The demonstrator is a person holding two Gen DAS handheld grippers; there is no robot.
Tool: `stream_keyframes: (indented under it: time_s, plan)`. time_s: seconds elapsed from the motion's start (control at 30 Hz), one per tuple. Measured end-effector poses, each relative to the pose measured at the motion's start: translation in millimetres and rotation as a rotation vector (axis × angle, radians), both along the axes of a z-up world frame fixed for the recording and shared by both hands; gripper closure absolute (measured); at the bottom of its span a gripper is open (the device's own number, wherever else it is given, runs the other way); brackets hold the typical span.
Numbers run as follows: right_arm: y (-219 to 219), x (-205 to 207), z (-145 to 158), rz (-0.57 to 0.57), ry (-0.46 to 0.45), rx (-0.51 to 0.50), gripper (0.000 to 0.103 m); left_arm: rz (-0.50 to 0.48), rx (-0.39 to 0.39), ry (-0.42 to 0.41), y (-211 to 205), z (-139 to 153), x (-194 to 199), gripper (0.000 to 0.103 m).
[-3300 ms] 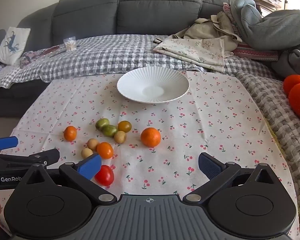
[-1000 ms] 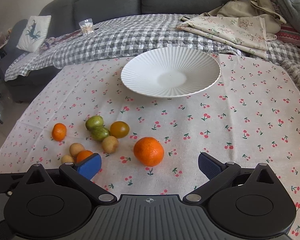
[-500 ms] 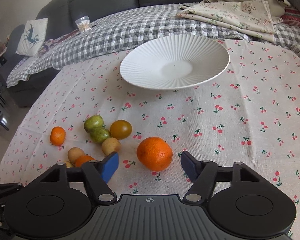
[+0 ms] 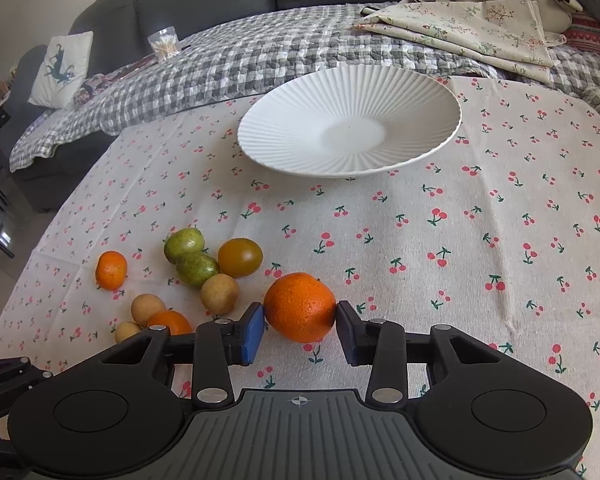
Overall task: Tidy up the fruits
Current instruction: 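Carry the red tomato and tangerine to the white bowl with both tools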
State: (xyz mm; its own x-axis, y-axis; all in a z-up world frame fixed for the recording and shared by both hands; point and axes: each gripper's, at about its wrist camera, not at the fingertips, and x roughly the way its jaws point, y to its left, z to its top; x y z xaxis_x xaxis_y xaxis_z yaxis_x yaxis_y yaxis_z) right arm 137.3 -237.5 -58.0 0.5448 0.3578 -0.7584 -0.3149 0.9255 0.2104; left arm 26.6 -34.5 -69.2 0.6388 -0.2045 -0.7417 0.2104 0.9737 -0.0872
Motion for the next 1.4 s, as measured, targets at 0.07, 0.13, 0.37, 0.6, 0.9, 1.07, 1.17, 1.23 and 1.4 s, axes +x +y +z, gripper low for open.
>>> stream_keyframes:
  time_s: [0.07,0.13,0.37,0.6,0.9,1.07,1.17,1.23,1.4]
  plan:
    - [-2,0,2,-0.005,0.004,0.008,0.065,0.004,-0.003,-0.006,1,2,1,0.067]
    - [-3,0,3,-0.009,0.005,0.003,0.065,0.009,-0.006,-0.009,3,4,1,0.067]
    - [-9,-3,14,-0.019,0.004,0.019,0.065,0.035,-0.019,-0.027,10,12,6,0.067]
    - [-20,-3,30,-0.04,-0.023,0.045,0.065,0.059,-0.021,-0.053,17,22,16,0.067]
    - [-35,1,45,-0.067,-0.049,0.087,0.065,0.068,-0.107,-0.037,30,42,30,0.067]
    - [-40,1,58,-0.06,-0.066,0.134,0.065,0.07,-0.136,-0.06,37,61,32,0.067]
    - [-42,8,63,-0.065,-0.081,0.141,0.065,0.072,-0.12,-0.087,34,70,48,0.067]
    - [-44,13,63,-0.078,-0.092,0.131,0.065,0.073,-0.111,-0.103,31,71,60,0.067]
    - [-51,29,60,-0.11,-0.105,0.118,0.065,0.027,-0.079,-0.146,11,67,88,0.067]
